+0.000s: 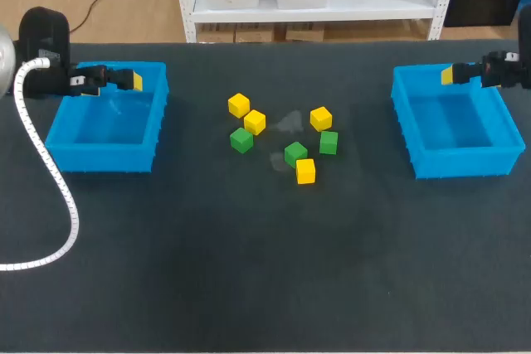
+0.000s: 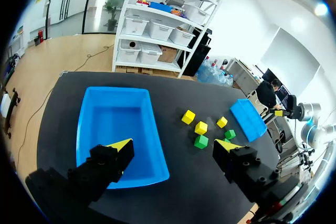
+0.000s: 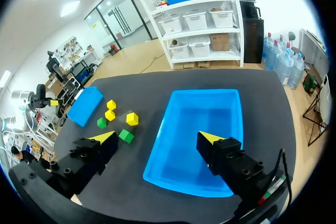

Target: Put the green cubes in the right bin and the yellow cubes in the left bin.

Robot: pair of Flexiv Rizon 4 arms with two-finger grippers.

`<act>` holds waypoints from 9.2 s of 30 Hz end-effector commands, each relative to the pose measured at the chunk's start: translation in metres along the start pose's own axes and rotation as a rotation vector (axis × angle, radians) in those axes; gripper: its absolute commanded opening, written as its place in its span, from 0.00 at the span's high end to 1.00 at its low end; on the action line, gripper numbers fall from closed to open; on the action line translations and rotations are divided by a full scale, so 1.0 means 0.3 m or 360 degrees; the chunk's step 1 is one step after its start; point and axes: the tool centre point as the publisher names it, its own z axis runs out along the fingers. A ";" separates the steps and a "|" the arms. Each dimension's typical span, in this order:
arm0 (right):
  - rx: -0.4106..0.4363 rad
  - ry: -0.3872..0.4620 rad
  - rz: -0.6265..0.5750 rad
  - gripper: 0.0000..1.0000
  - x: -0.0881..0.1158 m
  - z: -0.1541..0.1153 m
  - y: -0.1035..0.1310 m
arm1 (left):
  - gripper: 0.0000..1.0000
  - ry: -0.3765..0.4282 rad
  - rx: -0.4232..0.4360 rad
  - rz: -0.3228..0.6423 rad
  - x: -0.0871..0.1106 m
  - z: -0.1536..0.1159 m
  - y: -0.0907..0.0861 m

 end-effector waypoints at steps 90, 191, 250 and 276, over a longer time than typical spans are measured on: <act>0.0417 0.1349 -0.1535 0.00 0.235 0.573 0.268 | 0.00 -0.0011 0.0019 0.0004 0.004 0.000 0.008; 0.0945 0.0814 -0.0524 0.00 -0.086 0.290 0.244 | 0.00 -0.0011 0.0019 0.0004 0.004 0.000 0.008; 0.0494 0.1406 -0.0469 0.00 0.346 0.727 0.488 | 0.00 -0.0011 0.0019 0.0004 0.004 0.000 0.008; 0.0419 0.0941 -0.0363 1.00 0.012 0.557 0.451 | 0.00 -0.0011 0.0019 0.0004 0.004 0.000 0.008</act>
